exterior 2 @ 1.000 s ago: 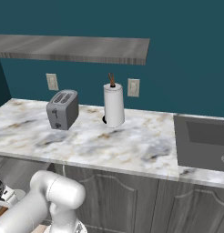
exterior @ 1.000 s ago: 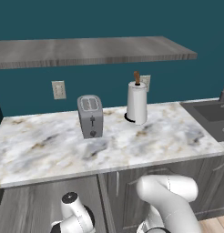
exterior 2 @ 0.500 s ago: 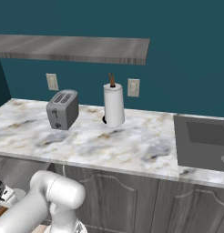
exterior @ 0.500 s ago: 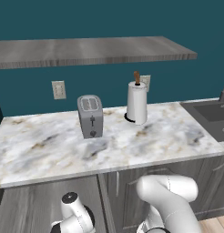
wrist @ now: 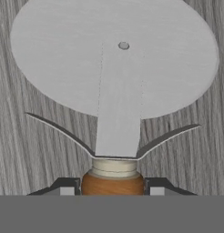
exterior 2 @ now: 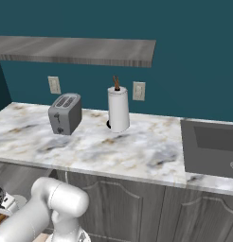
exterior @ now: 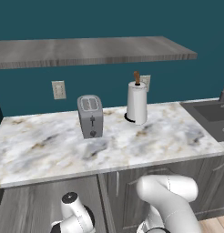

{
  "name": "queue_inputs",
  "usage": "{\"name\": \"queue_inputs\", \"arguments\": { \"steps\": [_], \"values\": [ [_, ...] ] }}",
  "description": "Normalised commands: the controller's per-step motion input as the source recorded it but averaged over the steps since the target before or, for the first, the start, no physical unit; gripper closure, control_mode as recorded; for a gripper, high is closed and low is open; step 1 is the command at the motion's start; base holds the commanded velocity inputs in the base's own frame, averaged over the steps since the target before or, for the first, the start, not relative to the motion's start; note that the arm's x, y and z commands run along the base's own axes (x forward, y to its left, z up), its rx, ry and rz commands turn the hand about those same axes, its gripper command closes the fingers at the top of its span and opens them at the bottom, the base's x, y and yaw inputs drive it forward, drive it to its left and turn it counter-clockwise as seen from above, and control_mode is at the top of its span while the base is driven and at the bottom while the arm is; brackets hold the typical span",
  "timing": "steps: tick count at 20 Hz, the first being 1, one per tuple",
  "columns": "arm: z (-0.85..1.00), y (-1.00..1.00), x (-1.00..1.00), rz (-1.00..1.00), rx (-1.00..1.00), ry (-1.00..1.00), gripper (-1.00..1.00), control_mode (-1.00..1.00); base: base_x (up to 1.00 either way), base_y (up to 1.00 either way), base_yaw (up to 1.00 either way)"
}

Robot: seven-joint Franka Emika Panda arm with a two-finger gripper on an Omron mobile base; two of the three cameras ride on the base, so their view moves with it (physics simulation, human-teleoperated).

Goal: Take the pizza cutter from the drawer on the left and place it on the dining counter for cutting.

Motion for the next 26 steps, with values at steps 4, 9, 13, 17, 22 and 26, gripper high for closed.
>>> {"name": "queue_inputs", "arguments": {
  "steps": [4, 9, 13, 17, 22, 26],
  "values": [
    [0.00, 0.00, 0.00, 0.00, 0.00, 0.00, 1.00, -1.00, 0.00, 0.00, 0.00],
    [0.09, 0.00, 0.01, 0.00, 0.00, 0.00, 1.00, -1.00, 0.00, 0.00, 0.00],
    [0.69, 0.00, -0.05, 0.00, 0.00, -0.03, 1.00, -1.00, 0.00, 0.00, 0.00],
    [1.00, 0.00, 0.00, 0.00, 0.00, 0.00, 1.00, -1.00, 0.00, 0.00, 0.00],
    [0.99, 0.00, -0.17, 0.00, 0.00, 0.00, 1.00, -1.00, 0.00, 0.00, 0.00],
    [0.87, 0.00, -0.24, 0.00, 0.00, -0.01, 1.00, -1.00, 0.00, 0.00, 0.00]
  ]
}}
